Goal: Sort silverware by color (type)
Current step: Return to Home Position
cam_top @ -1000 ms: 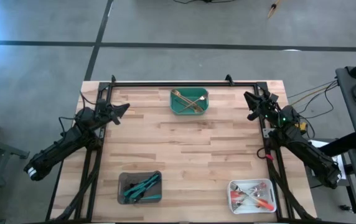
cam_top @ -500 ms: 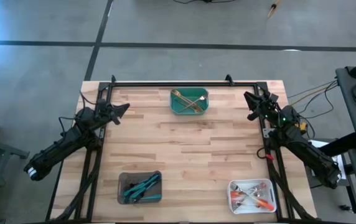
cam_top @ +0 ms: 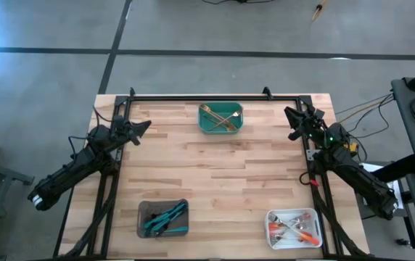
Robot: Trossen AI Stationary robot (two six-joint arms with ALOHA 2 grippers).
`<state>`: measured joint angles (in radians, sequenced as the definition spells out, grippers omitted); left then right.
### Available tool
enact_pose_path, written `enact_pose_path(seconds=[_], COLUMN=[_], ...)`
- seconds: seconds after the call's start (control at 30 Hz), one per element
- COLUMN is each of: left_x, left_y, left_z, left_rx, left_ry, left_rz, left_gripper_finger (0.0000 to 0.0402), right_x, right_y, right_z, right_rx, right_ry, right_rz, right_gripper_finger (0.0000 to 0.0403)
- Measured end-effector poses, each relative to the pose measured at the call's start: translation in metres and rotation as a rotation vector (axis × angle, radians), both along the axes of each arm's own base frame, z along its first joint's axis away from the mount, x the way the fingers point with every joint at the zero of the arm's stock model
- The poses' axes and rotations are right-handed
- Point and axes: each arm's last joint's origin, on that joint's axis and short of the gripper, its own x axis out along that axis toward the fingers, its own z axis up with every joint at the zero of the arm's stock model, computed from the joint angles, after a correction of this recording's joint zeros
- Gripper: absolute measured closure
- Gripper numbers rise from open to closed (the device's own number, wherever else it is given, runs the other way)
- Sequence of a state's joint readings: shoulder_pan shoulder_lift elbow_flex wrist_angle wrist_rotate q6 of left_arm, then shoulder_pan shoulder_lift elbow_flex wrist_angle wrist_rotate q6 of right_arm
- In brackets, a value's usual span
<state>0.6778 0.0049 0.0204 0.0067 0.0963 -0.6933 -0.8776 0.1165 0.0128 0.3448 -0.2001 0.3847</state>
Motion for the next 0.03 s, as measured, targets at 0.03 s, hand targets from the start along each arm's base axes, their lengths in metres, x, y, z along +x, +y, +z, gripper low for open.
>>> enact_pose_path(seconds=[0.03], left_x=[0.0000], left_y=[0.0000], left_z=[0.0000], left_rx=[0.000], left_ry=[0.000], left_rz=[0.000], left_gripper_finger=[0.0401], right_x=[0.0000], right_y=[0.0000], right_z=[0.0000], right_rx=[0.000], right_ry=[0.000], right_rz=[0.000], right_gripper_finger=[0.0339])
